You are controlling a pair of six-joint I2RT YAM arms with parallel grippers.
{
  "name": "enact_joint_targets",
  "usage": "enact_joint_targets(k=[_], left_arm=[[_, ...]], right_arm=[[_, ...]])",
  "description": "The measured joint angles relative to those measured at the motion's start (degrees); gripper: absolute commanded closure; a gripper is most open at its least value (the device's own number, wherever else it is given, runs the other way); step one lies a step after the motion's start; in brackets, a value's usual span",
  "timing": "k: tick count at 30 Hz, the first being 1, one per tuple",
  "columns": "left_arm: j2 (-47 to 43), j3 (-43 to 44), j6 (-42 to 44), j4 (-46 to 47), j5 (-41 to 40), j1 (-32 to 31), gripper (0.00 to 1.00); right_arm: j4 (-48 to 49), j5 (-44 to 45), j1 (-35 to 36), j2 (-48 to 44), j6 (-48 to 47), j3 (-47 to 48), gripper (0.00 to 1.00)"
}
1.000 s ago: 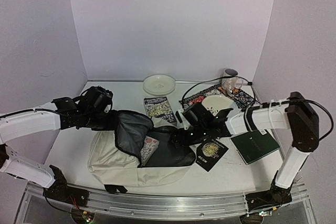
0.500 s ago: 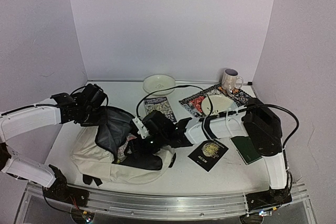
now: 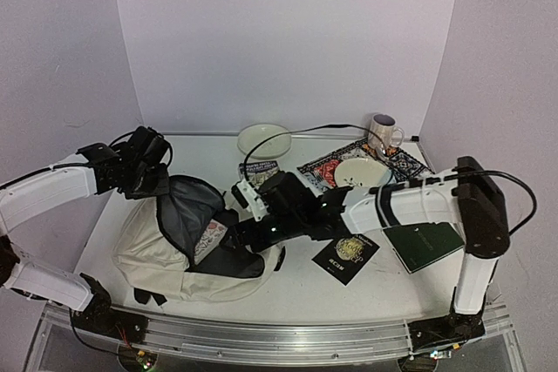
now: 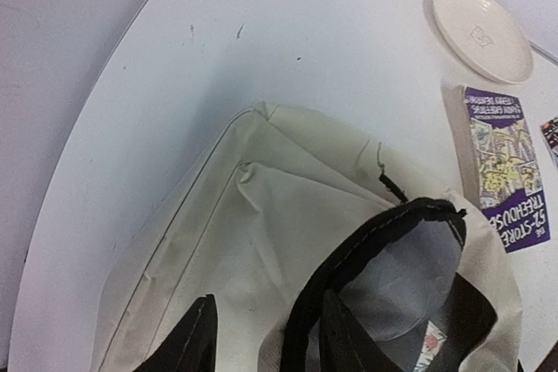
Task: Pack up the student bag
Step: Move the student bag to the center of the board, then move the book to the center of the board.
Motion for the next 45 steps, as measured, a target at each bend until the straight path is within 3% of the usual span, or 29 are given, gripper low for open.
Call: enact_joint_targets(k=[3,7,13,19,35,45], left_arm=[[-0.38,3.04,1.17,0.03,1.59,0.00,0.28],[-0.56,7.81,2.43,0.24,3.65,0.00,0.20],[5.20,17.09,4.13,1.32,6.69,0.00,0.17],[17.53,23.66,6.09,4.42,10.31,0.01,0.17],[53.65,46.62,7.84,10.70,21.70,3.70,0.40],[64.74,52.09,5.92,11.46,27.03,6.82,0.63]], right_arm=[[-0.36,3.12,-1.26,-6.99,-1.64,-3.71,0.02],[-0.53,7.03,-3.83,-14.51,-3.06,-8.39,0.02],[-1.05,11.53,-9.57,-19.99,-3.64,-16.55,0.02],[-2.28,15.19,-12.78,-22.35,-3.46,-22.20,0.02],[0.10,16.39,-13.39,-23.04,-0.72,-25.74,0.02],[1.91,14.83,-13.39,-22.41,1.15,-26.33,0.02]])
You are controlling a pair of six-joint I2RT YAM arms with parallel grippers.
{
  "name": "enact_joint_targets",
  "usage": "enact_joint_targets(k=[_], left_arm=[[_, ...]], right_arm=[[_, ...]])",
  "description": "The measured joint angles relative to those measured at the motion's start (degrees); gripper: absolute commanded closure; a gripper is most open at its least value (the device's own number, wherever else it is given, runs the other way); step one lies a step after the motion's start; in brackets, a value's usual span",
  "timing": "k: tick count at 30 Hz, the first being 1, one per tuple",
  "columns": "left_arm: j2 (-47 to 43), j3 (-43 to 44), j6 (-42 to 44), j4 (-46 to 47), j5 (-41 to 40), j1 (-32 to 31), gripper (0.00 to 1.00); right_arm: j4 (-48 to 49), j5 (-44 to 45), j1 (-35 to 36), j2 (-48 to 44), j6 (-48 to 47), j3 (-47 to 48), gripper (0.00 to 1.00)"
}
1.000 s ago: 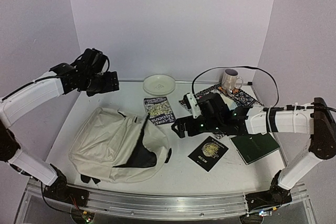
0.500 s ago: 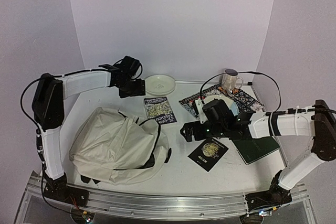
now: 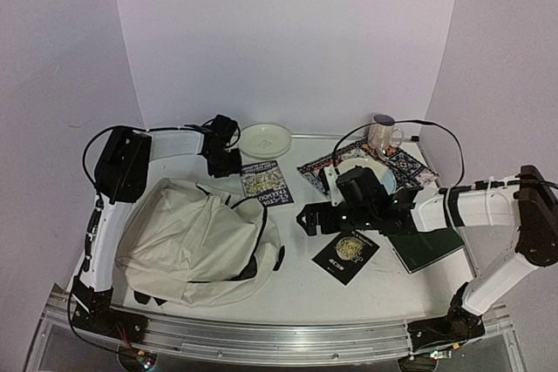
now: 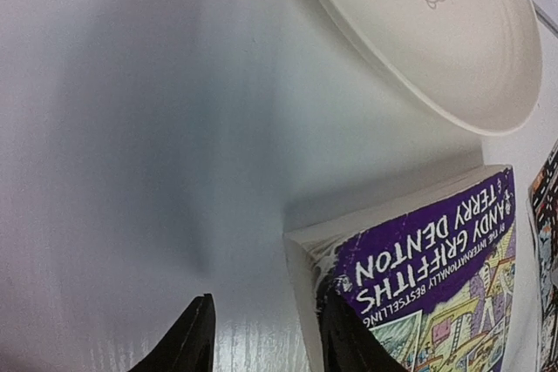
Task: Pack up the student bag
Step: Move the book to the center of the board.
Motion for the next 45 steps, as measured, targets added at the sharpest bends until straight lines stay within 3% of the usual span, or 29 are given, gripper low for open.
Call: enact_joint_targets(k=[8,18,23,31,45], left_arm=[[0.56,-2.05,-2.28,5.20,6.42,-1.82,0.78],[-4.32,-14.16,-6.99,17.34,8.91,-9.09,0.81],[-8.48,-22.53,-11.55,22.48,12.14,-13.14,0.80],[-13.90,-31.98,-16.87,25.76,15.30,-15.66,0.67],[-15.57,-35.06,-18.85,27.19,16.97,-18.15,0.63]], right_arm=[[0.29,0.20,0.00,0.57,0.24,-0.41,0.02],[1.31,0.72,-2.01,1.03,1.25,-2.48,0.02],[2.22,-0.02,-3.68,1.72,2.56,-3.59,0.04],[6.62,-4.00,-4.52,5.91,5.46,-4.19,0.11],[12.21,-10.67,-5.99,17.63,8.21,0.62,0.24]])
